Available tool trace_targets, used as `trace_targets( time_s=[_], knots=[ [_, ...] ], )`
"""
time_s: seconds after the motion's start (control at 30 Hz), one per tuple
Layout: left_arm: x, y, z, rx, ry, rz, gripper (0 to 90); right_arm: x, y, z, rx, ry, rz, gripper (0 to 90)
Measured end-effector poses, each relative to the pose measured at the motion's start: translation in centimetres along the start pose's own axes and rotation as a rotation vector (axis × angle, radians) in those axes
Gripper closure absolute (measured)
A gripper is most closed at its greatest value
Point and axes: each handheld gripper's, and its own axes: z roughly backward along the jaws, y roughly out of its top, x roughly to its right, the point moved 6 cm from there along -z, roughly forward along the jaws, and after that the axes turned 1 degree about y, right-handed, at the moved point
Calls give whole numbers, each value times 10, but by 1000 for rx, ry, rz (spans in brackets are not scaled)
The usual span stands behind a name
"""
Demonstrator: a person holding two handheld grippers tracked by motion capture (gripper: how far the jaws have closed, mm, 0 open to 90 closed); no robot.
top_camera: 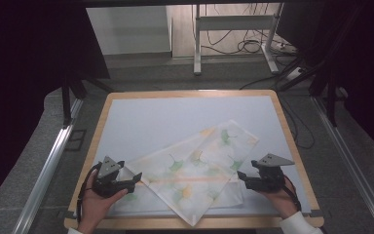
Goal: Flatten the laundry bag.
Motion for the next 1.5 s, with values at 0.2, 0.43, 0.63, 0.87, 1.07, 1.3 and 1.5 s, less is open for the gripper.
trace_targets(
  time_s=[0.2, 0.43, 0.63, 0.87, 1.07, 1.3, 1.5],
  knots=[
    [7, 0, -5, -17, -33, -21, 230, -3, 0, 3, 12, 45, -1, 324],
    [15, 1, -8, -25, -49, -55, 230, -5, -1, 7, 12, 69, -8, 398],
    [23, 2, -13, -39, -64, -93, 227, -4, -2, 11, 18, 92, -13, 597],
    [32, 5, -19, -48, -97, -119, 227, -6, -6, 11, -5, 106, 10, 819],
    [51, 13, -19, -38, -153, -141, 229, -12, -10, 12, -25, 112, 21, 855],
    [72, 14, -26, -64, -199, -180, 234, -15, -14, 11, -45, 137, 27, 875],
    [88, 8, -30, -104, -224, -235, 244, -19, -13, 9, -49, 139, 38, 875]
  ],
)
